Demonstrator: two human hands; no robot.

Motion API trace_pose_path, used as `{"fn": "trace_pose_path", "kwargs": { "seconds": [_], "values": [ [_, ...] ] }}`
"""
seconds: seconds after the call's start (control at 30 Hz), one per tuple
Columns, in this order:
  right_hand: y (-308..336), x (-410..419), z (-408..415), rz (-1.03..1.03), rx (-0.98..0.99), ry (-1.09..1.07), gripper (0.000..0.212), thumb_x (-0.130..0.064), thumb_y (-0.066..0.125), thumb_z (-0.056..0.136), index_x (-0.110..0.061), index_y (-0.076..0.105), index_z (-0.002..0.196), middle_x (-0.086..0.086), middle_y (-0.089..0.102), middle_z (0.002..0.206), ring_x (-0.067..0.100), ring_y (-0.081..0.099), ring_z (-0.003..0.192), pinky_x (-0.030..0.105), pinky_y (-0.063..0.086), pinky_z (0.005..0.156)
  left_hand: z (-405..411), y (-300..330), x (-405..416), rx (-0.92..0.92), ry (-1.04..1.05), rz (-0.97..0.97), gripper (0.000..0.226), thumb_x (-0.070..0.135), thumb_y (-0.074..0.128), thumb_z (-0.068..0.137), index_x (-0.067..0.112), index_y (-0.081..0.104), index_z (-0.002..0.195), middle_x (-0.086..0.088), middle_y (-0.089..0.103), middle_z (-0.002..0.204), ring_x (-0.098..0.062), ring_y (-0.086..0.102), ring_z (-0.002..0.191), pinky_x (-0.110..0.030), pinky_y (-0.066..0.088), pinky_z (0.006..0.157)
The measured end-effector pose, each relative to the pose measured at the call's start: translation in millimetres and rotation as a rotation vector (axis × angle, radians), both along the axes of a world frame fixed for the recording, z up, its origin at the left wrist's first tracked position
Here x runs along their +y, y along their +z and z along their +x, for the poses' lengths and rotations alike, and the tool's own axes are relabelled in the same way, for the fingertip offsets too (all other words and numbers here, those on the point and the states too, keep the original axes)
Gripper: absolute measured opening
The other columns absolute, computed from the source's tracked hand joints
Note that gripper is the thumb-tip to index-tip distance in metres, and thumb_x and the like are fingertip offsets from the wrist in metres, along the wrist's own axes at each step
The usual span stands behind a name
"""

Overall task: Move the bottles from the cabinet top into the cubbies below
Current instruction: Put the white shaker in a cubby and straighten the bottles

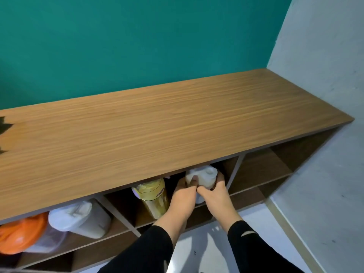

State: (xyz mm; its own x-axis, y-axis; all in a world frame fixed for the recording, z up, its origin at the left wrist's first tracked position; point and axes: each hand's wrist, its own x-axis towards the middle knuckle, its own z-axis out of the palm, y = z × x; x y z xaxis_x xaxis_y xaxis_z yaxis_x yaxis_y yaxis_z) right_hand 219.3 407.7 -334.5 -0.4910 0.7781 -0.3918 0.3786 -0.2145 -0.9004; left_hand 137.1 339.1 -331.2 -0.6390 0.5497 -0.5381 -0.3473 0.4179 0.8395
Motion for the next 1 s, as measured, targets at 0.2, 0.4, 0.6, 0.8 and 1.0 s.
{"fn": "trace_pose_path", "kwargs": {
  "seconds": [0.2, 0.4, 0.6, 0.8, 1.0],
  "values": [
    [-6.4, 4.4, -1.9, -0.006, -0.025, 0.029, 0.076, -0.005, 0.07, 0.084, -0.013, 0.03, 0.149, -0.003, 0.061, 0.104, 0.008, 0.059, 0.091, 0.025, 0.046, 0.082, 0.3, -10.5, 0.8, 0.078, -0.008, 0.047, 0.036, 0.033, 0.055, 0.101, 0.023, 0.051, 0.135, -0.002, 0.064, 0.116, -0.021, 0.06, 0.108, -0.03, 0.044, 0.094],
    [-13.0, 3.7, 5.2, -0.067, -0.001, 0.064, 0.09, -0.03, 0.074, 0.082, -0.024, 0.019, 0.154, 0.004, 0.053, 0.133, 0.019, 0.051, 0.117, 0.032, 0.041, 0.094, 5.5, -15.0, -5.8, 0.054, 0.056, -0.003, 0.044, 0.044, 0.049, 0.101, 0.023, 0.052, 0.139, -0.011, 0.067, 0.122, -0.029, 0.061, 0.111, -0.036, 0.047, 0.093],
    [-11.3, 4.2, 5.7, -0.075, 0.047, 0.053, 0.086, -0.037, 0.073, 0.08, -0.028, 0.027, 0.152, 0.001, 0.059, 0.134, 0.019, 0.056, 0.123, 0.039, 0.047, 0.105, 18.8, -14.3, -14.4, -0.013, 0.08, -0.016, 0.035, 0.045, 0.046, 0.1, 0.016, 0.06, 0.114, -0.005, 0.068, 0.099, -0.014, 0.062, 0.089, -0.032, 0.05, 0.08],
    [-8.2, 2.1, 14.4, -0.037, -0.025, 0.05, 0.066, -0.033, 0.067, 0.091, -0.016, 0.032, 0.144, 0.001, 0.049, 0.13, 0.016, 0.045, 0.114, 0.032, 0.037, 0.093, 11.7, -2.7, -5.7, -0.11, 0.097, 0.011, 0.046, 0.055, 0.046, 0.084, 0.022, 0.066, 0.109, -0.008, 0.069, 0.117, -0.021, 0.061, 0.105, -0.048, 0.046, 0.106],
    [-8.3, -0.2, 11.1, -0.03, -0.078, 0.098, 0.054, -0.027, 0.067, 0.091, -0.017, 0.038, 0.134, 0.005, 0.055, 0.126, 0.018, 0.052, 0.112, 0.031, 0.041, 0.09, 20.9, -3.0, -4.1, -0.075, 0.163, 0.026, 0.053, 0.057, 0.043, 0.09, 0.02, 0.06, 0.125, -0.002, 0.07, 0.109, -0.018, 0.063, 0.1, -0.039, 0.05, 0.097]
  ]
}}
